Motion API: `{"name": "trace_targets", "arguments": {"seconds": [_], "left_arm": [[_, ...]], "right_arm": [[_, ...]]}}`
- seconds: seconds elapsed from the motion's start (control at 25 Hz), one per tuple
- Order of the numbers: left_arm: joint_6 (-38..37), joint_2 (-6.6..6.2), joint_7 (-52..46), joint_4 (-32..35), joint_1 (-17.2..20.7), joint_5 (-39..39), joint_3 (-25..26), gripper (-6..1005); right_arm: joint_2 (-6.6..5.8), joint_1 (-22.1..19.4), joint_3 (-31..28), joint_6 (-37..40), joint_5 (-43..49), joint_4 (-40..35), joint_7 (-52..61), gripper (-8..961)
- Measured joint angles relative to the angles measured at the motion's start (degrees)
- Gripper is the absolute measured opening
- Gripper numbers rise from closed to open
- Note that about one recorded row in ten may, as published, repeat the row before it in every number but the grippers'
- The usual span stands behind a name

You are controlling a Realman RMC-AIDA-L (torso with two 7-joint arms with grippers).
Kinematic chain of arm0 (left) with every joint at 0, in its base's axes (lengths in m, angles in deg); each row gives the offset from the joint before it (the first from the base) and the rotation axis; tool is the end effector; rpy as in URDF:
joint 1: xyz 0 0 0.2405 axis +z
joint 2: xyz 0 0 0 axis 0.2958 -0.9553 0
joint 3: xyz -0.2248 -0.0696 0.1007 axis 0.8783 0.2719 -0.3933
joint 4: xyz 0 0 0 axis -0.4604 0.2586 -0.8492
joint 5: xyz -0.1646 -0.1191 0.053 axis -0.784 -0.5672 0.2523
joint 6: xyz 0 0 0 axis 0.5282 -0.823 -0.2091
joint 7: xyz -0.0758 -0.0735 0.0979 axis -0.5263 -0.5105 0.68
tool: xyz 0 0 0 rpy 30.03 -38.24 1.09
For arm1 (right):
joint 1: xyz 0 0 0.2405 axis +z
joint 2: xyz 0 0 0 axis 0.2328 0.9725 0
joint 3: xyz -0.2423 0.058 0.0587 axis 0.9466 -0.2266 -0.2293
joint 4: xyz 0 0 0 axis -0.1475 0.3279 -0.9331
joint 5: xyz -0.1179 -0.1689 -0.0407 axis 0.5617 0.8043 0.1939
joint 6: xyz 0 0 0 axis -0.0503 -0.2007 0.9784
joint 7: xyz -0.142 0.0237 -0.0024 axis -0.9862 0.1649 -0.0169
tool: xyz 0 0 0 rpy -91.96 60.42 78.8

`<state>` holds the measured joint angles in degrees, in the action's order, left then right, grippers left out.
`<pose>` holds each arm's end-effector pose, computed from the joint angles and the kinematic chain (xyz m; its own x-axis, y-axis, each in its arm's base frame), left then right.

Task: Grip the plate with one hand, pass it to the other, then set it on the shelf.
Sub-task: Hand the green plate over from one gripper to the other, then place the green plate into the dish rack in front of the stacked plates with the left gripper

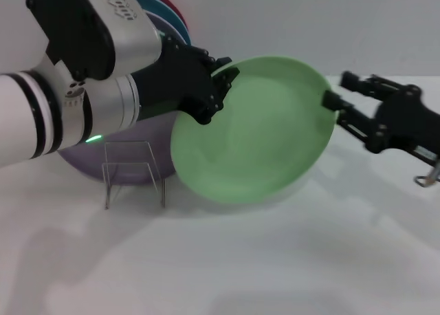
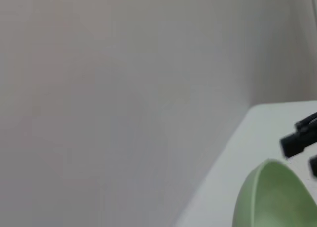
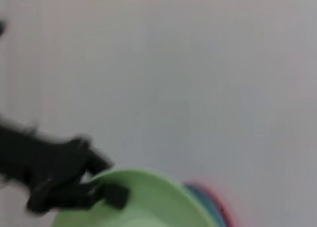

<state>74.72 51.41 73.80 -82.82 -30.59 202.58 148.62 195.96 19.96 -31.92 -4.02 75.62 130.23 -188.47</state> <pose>-0.0872 0.3303 0.0084 0.9720 -0.0886 0.2178 0.0774 -0.7541 -0.6521 0.2419 0.3072 0.0335 0.6828 0.0459 -0.7292 -0.4731 -0.7328 -0.4891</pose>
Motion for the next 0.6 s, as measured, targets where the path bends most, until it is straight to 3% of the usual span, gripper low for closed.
{"name": "trace_targets", "arguments": {"seconds": [0.16, 0.24, 0.28, 0.32, 0.44, 0.48, 0.52, 0.6], "left_arm": [[-11.5, -0.19, 10.4, -2.5, 4.8, -2.5, -5.2, 92], [-20.4, -0.2, 17.2, -2.7, 7.1, -3.4, -9.5, 89], [-30.3, -0.25, 22.4, -2.0, 8.3, -3.4, -14.2, 88], [-30.3, -0.25, 22.4, -2.0, 8.3, -3.4, -14.2, 86], [-48.4, -1.01, 27.2, 1.8, 7.8, -1.5, -23.2, 85], [-57.0, -1.89, 26.8, 4.4, 6.3, 1.4, -27.7, 85], [-57.0, -1.89, 26.8, 4.4, 6.3, 1.4, -27.7, 86], [-66.3, -3.0, 24.2, 7.7, 4.4, 6.1, -32.1, 86]], "right_arm": [[0.24, -1.9, -6.3, -8.3, -10.5, -9.0, -1.2, 417], [0.24, -2.2, -9.9, -12.3, -13.9, -13.7, -2.2, 496], [0.24, -2.0, -14.3, -15.4, -14.6, -17.7, -2.4, 533], [0.24, -2.0, -14.3, -15.4, -14.6, -17.7, -2.4, 569], [0.26, -1.8, -17.9, -17.1, -14.1, -21.0, -3.0, 679], [0.26, -1.7, -18.3, -17.2, -13.9, -22.2, -3.8, 679], [0.26, -1.7, -18.3, -17.2, -13.9, -22.2, -3.8, 679], [0.26, -1.5, -18.3, -17.0, -13.8, -23.0, -4.4, 679]]}}
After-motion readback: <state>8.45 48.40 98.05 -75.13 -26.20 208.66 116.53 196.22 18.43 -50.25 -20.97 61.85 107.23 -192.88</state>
